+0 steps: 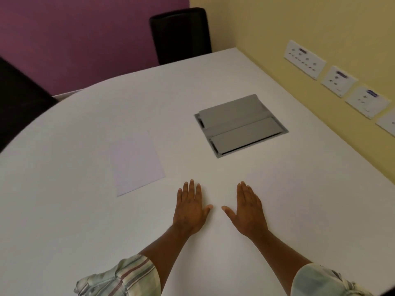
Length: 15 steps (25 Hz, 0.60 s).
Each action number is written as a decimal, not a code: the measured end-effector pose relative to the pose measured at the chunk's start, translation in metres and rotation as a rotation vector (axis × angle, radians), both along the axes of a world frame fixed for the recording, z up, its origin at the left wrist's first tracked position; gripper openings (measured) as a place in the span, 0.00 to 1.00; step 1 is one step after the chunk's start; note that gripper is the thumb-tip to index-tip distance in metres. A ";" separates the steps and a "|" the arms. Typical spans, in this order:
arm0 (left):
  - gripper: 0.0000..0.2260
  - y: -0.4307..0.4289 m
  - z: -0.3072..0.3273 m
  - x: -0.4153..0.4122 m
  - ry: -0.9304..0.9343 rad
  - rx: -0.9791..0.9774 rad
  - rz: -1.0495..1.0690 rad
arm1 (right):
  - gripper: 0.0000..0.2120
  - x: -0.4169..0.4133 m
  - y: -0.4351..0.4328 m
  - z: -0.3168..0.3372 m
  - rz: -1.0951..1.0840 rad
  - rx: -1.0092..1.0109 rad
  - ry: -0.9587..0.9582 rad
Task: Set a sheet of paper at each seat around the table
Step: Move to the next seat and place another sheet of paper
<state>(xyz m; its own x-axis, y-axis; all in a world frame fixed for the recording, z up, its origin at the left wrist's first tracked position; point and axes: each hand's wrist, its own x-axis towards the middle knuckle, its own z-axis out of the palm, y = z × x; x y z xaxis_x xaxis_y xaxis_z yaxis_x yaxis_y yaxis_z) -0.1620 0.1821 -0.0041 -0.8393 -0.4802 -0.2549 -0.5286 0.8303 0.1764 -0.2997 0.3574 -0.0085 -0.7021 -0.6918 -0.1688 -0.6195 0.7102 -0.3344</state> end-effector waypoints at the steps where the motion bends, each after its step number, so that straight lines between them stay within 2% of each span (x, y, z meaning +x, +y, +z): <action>1: 0.39 -0.014 0.004 0.014 0.006 0.001 0.048 | 0.48 0.008 -0.020 0.002 0.041 -0.012 -0.006; 8: 0.37 -0.104 0.017 0.095 0.006 0.000 0.392 | 0.46 0.055 -0.138 0.008 0.235 -0.052 -0.037; 15: 0.36 -0.174 0.001 0.135 0.041 0.014 0.596 | 0.45 0.080 -0.221 0.000 0.316 -0.029 -0.064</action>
